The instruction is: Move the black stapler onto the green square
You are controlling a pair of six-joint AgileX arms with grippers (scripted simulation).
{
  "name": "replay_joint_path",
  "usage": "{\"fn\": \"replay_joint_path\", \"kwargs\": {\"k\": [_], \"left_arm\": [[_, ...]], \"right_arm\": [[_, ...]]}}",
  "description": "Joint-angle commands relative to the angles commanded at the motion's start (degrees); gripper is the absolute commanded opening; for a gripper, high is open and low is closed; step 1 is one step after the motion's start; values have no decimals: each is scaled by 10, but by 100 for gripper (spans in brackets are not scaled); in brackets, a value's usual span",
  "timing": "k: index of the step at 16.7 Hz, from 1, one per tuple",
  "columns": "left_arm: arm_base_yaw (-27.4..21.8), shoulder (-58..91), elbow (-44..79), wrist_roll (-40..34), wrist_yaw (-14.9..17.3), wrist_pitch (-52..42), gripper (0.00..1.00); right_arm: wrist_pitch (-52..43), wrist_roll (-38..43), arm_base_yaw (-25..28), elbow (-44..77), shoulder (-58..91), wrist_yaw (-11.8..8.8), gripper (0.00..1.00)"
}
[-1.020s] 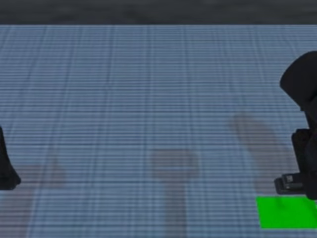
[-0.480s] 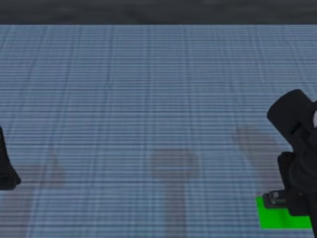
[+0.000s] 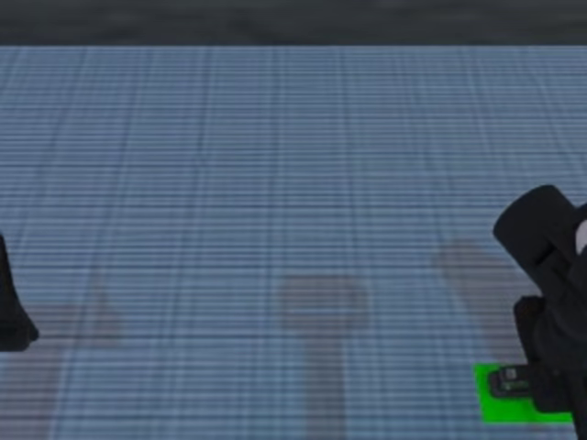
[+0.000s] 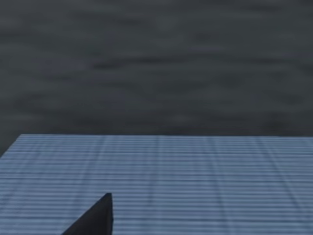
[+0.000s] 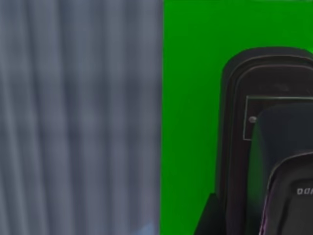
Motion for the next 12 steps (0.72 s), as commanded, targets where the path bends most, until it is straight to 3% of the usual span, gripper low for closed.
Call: {"fn": "replay_joint_path", "kwargs": {"k": [12], "left_arm": [[0,0,0,0,0,0,100]], "right_arm": [[0,0,0,0,0,0,98]]}}
